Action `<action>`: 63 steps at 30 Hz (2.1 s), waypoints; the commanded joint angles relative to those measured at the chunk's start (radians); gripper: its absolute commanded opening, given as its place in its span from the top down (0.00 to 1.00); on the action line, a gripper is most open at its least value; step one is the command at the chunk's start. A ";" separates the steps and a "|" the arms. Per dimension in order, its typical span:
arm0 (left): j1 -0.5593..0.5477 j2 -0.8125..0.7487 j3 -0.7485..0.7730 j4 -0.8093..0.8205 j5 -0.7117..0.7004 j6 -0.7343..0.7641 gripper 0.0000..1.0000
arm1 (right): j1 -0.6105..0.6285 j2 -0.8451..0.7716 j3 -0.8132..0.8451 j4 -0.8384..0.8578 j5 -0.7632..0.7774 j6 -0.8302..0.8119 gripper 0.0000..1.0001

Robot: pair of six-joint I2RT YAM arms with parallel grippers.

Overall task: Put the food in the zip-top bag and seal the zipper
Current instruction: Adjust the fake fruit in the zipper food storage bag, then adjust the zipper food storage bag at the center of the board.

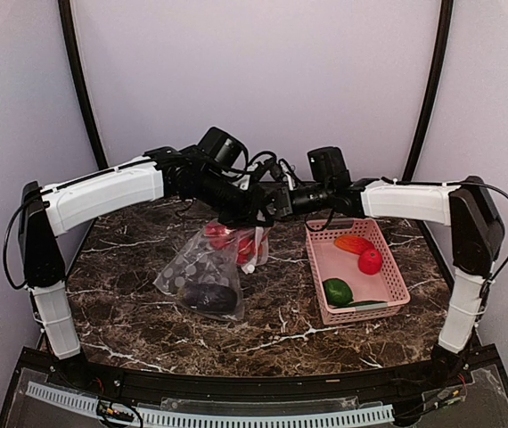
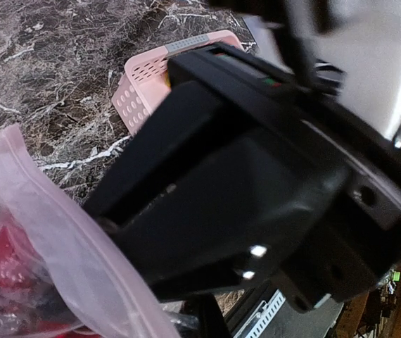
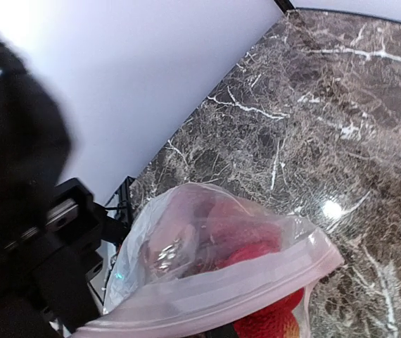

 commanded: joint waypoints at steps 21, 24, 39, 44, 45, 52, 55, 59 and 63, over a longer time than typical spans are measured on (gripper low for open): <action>-0.012 -0.040 -0.007 0.004 -0.107 0.030 0.99 | -0.043 -0.270 -0.067 -0.405 0.247 -0.410 0.50; -0.012 -0.043 -0.002 -0.001 -0.105 0.027 0.99 | -0.044 -0.227 -0.056 -0.441 0.309 -0.400 0.50; -0.011 -0.066 -0.008 -0.056 -0.109 0.054 0.99 | -0.075 -0.053 0.055 -0.543 0.253 -0.378 1.00; 0.016 -0.024 0.130 -0.292 -0.197 0.109 0.99 | -0.103 -0.070 0.237 -0.661 0.105 -0.392 1.00; 0.028 -0.013 0.170 -0.345 -0.238 0.121 0.99 | -0.105 -0.084 0.282 -0.679 0.089 -0.398 1.00; 0.049 0.066 0.480 -0.713 -0.467 0.219 0.89 | -0.104 -0.088 0.350 -0.684 0.055 -0.356 1.00; 0.051 0.069 0.477 -0.712 -0.462 0.215 0.83 | -0.100 -0.065 0.343 -0.665 -0.003 -0.339 1.00; 0.050 0.069 0.442 -0.655 -0.386 0.182 0.88 | -0.072 -0.056 0.366 -0.659 -0.019 -0.341 1.00; 0.047 0.059 0.411 -0.591 -0.325 0.159 0.97 | -0.064 -0.051 0.387 -0.661 -0.019 -0.343 1.00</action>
